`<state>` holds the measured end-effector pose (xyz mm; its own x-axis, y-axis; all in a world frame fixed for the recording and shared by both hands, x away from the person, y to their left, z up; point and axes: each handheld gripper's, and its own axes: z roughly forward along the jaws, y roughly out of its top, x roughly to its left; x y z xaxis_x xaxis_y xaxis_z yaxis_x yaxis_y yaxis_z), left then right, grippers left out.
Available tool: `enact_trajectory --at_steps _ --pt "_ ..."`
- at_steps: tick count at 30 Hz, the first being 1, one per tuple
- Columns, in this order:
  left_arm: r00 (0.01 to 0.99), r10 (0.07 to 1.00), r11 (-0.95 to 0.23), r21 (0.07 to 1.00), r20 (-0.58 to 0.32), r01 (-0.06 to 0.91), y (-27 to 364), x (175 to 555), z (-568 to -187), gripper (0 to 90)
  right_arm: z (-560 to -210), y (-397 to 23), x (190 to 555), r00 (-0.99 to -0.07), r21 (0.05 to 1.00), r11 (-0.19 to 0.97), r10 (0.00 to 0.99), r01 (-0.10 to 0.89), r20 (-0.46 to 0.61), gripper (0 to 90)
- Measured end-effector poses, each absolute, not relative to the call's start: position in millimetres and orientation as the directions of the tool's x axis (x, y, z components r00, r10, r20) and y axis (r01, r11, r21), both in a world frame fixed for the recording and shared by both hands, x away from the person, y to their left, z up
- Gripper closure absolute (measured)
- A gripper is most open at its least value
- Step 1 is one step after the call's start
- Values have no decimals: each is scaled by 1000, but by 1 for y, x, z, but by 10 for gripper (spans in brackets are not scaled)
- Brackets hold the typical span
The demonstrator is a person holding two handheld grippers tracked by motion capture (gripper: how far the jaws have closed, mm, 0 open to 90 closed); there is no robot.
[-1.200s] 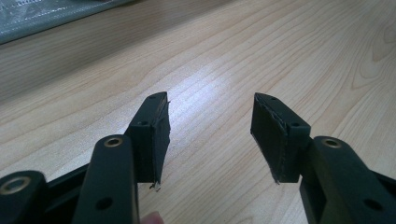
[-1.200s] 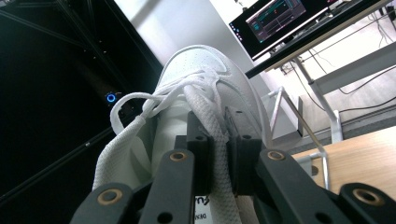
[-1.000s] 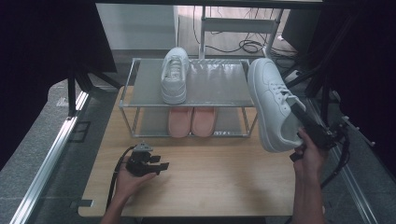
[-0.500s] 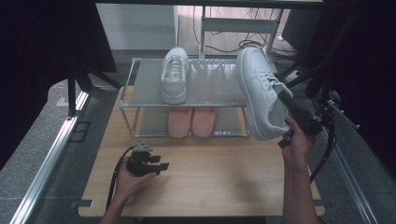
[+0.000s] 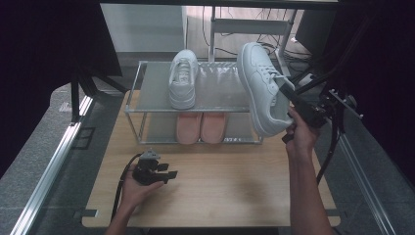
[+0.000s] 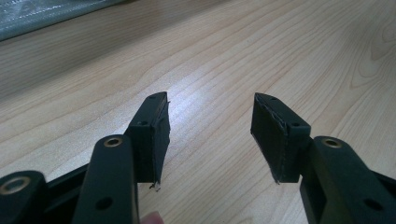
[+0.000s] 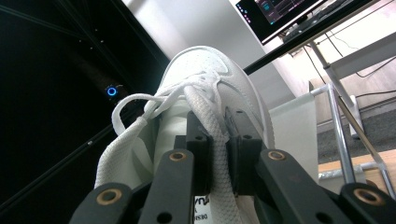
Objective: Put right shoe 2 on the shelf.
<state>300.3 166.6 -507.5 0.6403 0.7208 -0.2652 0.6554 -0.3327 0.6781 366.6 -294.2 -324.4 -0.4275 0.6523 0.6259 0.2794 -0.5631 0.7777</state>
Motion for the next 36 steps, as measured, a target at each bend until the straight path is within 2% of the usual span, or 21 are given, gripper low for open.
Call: enact_trajectory --at_steps 27,36 --pt "638 721 -324 683 -269 655 172 301 -506 471 -307 -245 411 -394 770 -552 661 321 638 814" --pt "637 721 -318 688 -272 653 174 301 -505 471 -306 -216 437 -338 751 -558 672 354 659 813"
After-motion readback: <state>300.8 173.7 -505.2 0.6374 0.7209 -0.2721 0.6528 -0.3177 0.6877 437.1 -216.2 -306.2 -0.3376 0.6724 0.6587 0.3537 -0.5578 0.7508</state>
